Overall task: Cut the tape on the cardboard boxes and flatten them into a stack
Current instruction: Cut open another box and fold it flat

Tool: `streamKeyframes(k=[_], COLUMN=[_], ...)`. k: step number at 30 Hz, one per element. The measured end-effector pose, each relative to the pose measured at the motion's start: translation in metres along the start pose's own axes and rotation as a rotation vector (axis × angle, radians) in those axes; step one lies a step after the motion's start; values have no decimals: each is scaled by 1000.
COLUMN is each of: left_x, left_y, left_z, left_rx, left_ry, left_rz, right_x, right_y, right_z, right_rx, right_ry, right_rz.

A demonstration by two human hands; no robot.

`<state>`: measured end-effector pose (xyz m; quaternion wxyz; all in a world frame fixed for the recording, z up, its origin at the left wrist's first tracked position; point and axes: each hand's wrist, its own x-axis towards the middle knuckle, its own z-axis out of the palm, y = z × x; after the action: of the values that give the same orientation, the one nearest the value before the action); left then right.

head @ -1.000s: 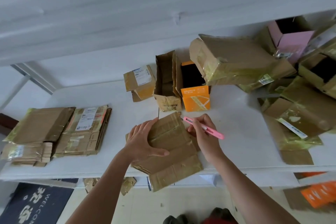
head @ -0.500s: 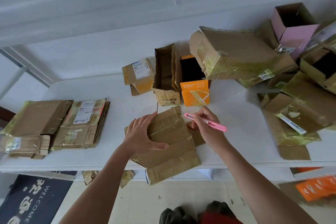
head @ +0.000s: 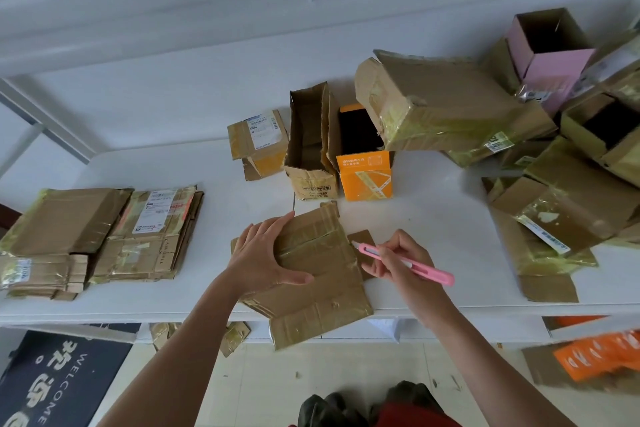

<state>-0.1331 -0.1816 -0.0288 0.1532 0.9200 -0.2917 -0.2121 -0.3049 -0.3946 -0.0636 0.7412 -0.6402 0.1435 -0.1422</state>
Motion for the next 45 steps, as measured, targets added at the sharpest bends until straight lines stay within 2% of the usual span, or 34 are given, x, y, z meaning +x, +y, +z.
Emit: streamKeyframes(k=[3, 5, 8, 10, 13, 17, 19, 22, 24, 26, 28, 31, 35, 38, 41, 45], left_x=[0, -1, -2, -2, -4, -10, -15, -24, -28, -30, -34, -40, -58, -69, -71, -69], left_y=[2, 5, 8, 10, 14, 21, 24, 28, 32, 38, 43, 34, 15, 10, 1, -11], left_z=[0, -1, -1, 0, 0, 1, 4, 8, 8, 5, -3, -25, -49, -42, -27, -16], left_rx=[-6, -12, -8, -11, -2, 5, -2, -41, -58, -75, -103, -262, -655, -884, -833, -663], left_ry=[4, 4, 6, 6, 9, 41, 85, 165, 212, 263, 302, 409, 543, 544, 557, 597], left_rz=[-4, -15, -33, -47, -59, -97, -128, -185, -244, -321, -396, -437, -336, -192, -104, -139], right_x=[-6, -4, 9, 18, 28, 29, 30, 30, 29, 29, 33, 42, 54, 58, 59, 57], right_y=[1, 2, 12, 27, 46, 41, 33, 9, -17, -35, -38, -38, -50, -53, -48, -38], right_z=[-14, -26, -53, -73, -91, -86, -70, -30, 5, 38, 64, 88, 104, 119, 135, 152], right_rx=[-113, -287, -746, -1121, -1446, -1587, -1489, -934, -498, -234, -253, -334, -318, -330, -475, -666], right_ry=[-21, 98, 281, 245, 86, -63, -8, 57, -59, -156, -145, -116, -149, -193, -181, -109], right_rz=[-68, -165, -341, -396, -235, 105, 102, 13, 173, 376, 346, 174, -1, -64, -143, -207])
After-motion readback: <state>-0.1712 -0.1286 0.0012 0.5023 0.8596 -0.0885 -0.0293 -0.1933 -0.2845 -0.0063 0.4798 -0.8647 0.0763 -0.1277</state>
